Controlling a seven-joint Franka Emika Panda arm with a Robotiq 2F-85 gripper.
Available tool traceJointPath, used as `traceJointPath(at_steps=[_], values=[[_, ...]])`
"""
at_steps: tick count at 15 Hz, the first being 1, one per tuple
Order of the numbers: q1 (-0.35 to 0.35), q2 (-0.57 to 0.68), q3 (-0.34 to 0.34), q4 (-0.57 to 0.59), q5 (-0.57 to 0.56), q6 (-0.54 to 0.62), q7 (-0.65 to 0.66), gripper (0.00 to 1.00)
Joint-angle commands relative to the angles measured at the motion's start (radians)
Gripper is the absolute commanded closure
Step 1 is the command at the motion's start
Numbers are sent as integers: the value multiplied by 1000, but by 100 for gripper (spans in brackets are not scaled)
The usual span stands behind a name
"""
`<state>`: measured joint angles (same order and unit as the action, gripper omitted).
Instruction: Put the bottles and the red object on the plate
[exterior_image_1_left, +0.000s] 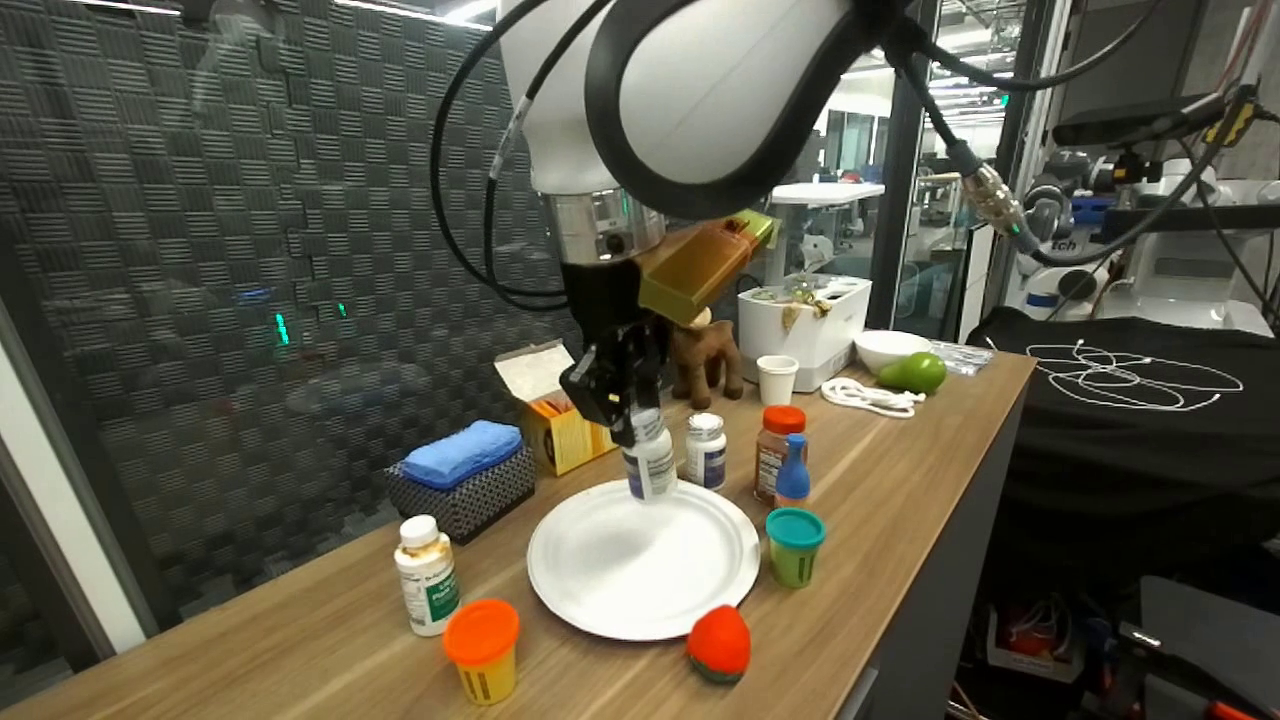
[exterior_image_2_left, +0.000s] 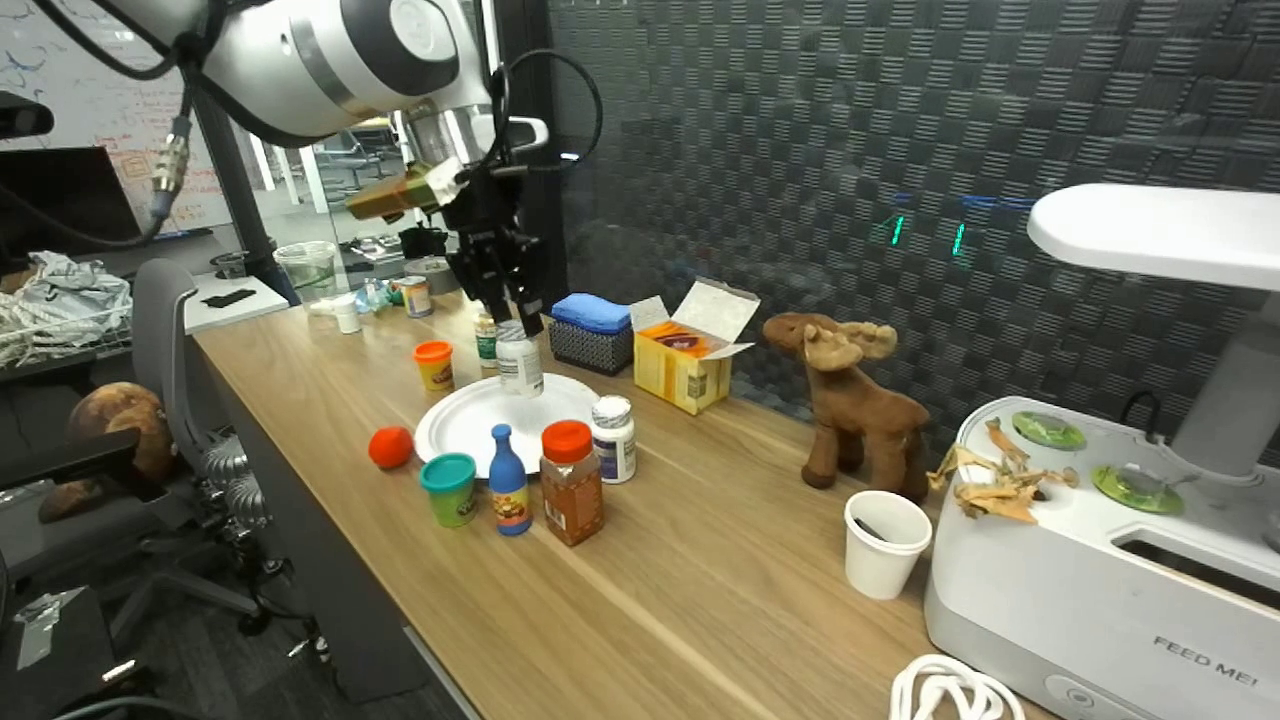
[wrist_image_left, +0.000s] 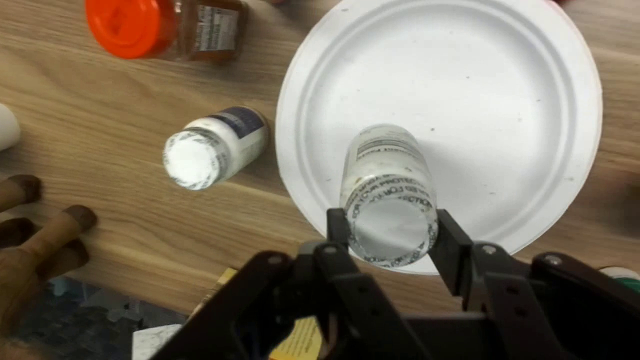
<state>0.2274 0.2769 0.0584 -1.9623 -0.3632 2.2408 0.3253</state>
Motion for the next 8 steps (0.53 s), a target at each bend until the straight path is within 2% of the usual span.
traceJointPath(at_steps=[1,4,8], values=[[0,-23,21,-103,32,178,49,80],[13,2,21,-116,47,297,87,80],[34,36,5,-102,31,364,104,80]])
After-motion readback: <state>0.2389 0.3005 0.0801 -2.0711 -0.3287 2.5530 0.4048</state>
